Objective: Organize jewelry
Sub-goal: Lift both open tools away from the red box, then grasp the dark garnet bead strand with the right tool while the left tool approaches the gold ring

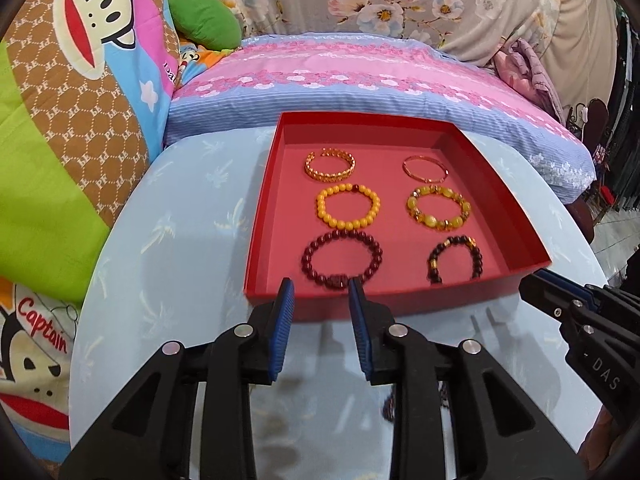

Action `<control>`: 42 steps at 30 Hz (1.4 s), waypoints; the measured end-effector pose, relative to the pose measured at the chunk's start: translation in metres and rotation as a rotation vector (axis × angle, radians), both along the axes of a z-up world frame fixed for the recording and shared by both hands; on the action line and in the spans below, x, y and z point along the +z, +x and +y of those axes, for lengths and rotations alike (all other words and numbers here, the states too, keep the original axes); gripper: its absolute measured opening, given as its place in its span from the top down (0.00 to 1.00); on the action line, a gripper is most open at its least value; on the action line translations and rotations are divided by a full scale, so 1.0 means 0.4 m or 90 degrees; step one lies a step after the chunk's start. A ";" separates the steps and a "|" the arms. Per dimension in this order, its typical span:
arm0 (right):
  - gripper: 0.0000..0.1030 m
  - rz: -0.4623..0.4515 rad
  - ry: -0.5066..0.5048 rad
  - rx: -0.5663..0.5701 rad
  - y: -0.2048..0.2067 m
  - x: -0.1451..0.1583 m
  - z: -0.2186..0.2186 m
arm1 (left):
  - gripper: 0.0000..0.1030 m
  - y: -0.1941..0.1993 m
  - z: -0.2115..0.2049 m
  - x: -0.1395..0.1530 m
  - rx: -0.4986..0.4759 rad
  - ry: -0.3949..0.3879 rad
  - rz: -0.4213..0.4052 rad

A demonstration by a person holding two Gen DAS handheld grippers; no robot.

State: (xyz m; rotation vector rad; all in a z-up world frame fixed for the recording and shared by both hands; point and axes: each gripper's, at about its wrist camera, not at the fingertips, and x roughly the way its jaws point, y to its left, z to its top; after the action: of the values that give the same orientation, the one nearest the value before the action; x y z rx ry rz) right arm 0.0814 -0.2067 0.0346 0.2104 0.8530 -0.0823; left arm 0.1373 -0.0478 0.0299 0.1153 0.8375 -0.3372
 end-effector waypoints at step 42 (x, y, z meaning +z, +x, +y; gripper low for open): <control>0.86 0.089 0.131 0.015 -0.054 -0.126 0.128 | 0.71 -0.159 0.124 -0.116 0.052 0.013 0.071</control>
State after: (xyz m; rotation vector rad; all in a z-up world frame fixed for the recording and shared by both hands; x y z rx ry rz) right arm 0.0597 -0.1555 -0.0158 0.3919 1.0036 0.0131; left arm 0.0736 0.0017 -0.0165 0.0820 0.9528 -0.2595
